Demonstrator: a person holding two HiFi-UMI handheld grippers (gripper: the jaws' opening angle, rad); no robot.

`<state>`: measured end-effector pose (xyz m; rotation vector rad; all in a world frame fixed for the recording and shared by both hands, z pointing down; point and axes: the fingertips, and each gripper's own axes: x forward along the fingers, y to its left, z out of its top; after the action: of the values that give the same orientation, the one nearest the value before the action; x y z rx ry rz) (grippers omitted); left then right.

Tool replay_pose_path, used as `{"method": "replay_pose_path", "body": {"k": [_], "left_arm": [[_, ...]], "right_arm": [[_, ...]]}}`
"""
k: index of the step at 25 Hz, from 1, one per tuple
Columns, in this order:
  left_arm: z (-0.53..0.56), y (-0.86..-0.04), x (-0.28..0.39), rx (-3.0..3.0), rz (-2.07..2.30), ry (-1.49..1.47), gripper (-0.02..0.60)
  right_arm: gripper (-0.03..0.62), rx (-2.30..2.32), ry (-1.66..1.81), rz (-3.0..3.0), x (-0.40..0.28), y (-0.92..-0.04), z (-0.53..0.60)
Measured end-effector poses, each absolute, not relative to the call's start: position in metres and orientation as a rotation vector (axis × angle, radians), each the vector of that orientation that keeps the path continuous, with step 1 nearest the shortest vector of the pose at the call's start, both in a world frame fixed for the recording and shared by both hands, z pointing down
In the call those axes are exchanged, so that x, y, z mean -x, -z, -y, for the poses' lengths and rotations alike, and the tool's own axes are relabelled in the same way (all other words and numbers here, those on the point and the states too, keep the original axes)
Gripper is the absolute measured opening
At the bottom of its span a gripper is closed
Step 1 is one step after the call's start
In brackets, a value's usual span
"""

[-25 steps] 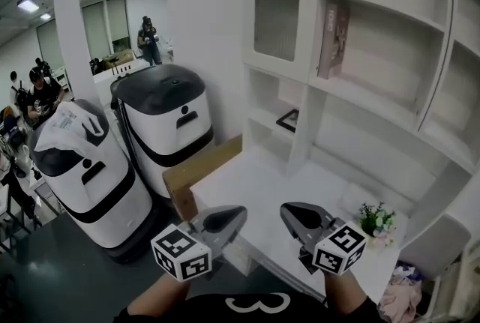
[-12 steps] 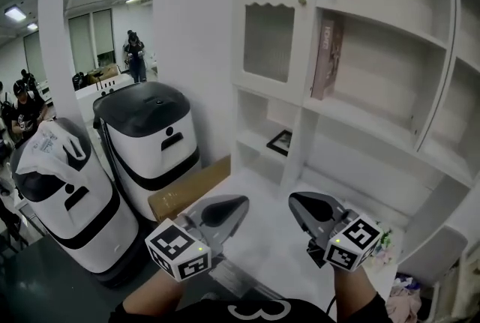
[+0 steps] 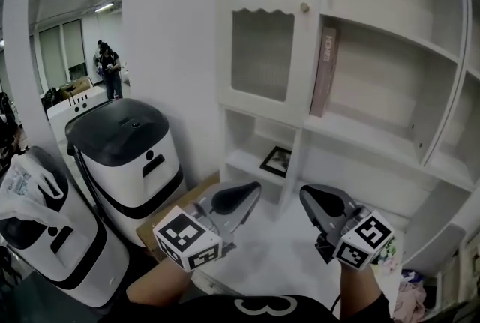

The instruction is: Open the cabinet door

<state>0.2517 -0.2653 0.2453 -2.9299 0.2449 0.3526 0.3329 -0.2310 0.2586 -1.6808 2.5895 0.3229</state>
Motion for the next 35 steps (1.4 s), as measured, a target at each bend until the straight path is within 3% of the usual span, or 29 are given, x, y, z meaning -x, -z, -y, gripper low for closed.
{"method": "replay_pose_path", "body": {"k": [15,18,26,35], "left_arm": [[0.334,-0.105,-0.298,2.497,-0.062,-0.568,0.01],[0.331,-0.075,-0.307,2.416,-0.019,-0.603,0.098],[0.359,0.005,-0.335,2.289,-0.09,-0.752,0.2],[0.395,0.044,-0.388,2.129,-0.219,-0.729,0.232]], "right_arm": [[0.002,2.046,-0.485,-2.346,-0.37,-0.202,0.285],[0.002,2.12,-0.508,-2.305,-0.381,-0.198,0.287],[0.002,2.26,-0.442,-2.204,-0.409,-0.218,0.298],[0.002,2.395,-0.348,-2.103,-0.433,-0.229,0.306]]}}
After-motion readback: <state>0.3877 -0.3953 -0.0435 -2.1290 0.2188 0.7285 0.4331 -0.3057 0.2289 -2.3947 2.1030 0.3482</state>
